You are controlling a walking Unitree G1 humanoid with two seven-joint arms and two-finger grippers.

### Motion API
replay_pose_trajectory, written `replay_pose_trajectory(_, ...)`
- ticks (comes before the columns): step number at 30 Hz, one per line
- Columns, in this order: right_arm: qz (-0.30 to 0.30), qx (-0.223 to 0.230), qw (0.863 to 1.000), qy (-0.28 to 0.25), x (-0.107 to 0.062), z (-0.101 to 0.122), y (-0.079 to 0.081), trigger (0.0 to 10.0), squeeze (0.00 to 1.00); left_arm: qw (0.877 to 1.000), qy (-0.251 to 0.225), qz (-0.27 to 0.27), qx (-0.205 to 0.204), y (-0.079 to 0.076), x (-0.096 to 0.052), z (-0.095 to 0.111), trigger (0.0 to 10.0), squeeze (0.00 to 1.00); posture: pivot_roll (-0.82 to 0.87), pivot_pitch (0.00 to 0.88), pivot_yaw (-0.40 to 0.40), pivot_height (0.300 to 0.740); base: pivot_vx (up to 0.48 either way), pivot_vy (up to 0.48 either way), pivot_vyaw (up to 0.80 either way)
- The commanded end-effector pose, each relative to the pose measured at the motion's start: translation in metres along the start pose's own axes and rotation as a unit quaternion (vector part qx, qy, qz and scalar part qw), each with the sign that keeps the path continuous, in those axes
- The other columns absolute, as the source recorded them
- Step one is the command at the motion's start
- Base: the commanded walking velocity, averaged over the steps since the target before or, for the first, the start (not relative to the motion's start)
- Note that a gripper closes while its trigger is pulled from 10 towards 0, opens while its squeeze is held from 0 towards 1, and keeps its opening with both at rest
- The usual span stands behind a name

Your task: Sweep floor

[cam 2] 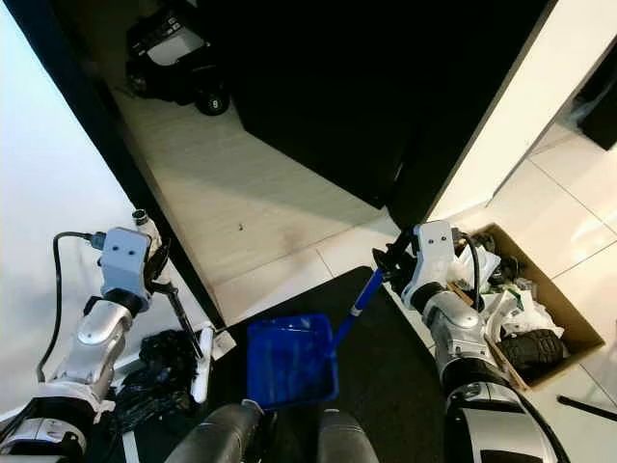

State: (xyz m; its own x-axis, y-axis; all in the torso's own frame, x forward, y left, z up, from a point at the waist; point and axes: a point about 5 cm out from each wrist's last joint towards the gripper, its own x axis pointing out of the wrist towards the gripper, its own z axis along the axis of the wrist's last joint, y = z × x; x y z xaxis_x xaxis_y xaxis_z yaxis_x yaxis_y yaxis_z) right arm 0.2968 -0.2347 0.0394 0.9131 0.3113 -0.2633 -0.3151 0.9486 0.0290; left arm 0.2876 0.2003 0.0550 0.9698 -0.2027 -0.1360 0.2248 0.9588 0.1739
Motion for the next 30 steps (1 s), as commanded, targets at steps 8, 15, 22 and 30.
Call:
replay_pose_trajectory(8,0.019,-0.034,0.999,0.006,0.006,0.006,0.003,10.0,0.00,0.988,0.014,-0.121,-0.092,-0.009,0.015,0.053,10.0,0.00,0.03,0.064,0.008,0.740,0.000,0.000,0.00)
replay_pose_trajectory(15,0.024,-0.036,0.999,-0.001,0.011,0.011,0.007,10.0,0.00,0.988,-0.005,-0.150,-0.039,0.020,0.017,0.096,10.0,0.00,0.04,0.059,0.009,0.740,0.000,0.000,0.00)
replay_pose_trajectory(22,0.028,-0.035,0.999,0.007,0.012,0.008,0.011,10.0,0.00,0.997,0.018,-0.038,0.068,0.079,0.005,0.108,10.0,0.00,0.05,0.057,0.011,0.740,0.000,0.000,0.00)
replay_pose_trajectory(30,0.019,-0.010,1.000,0.010,0.012,0.002,0.014,10.0,0.00,0.998,0.042,0.044,0.035,0.096,-0.013,0.096,10.0,0.00,0.06,0.052,0.015,0.740,0.000,0.000,0.00)
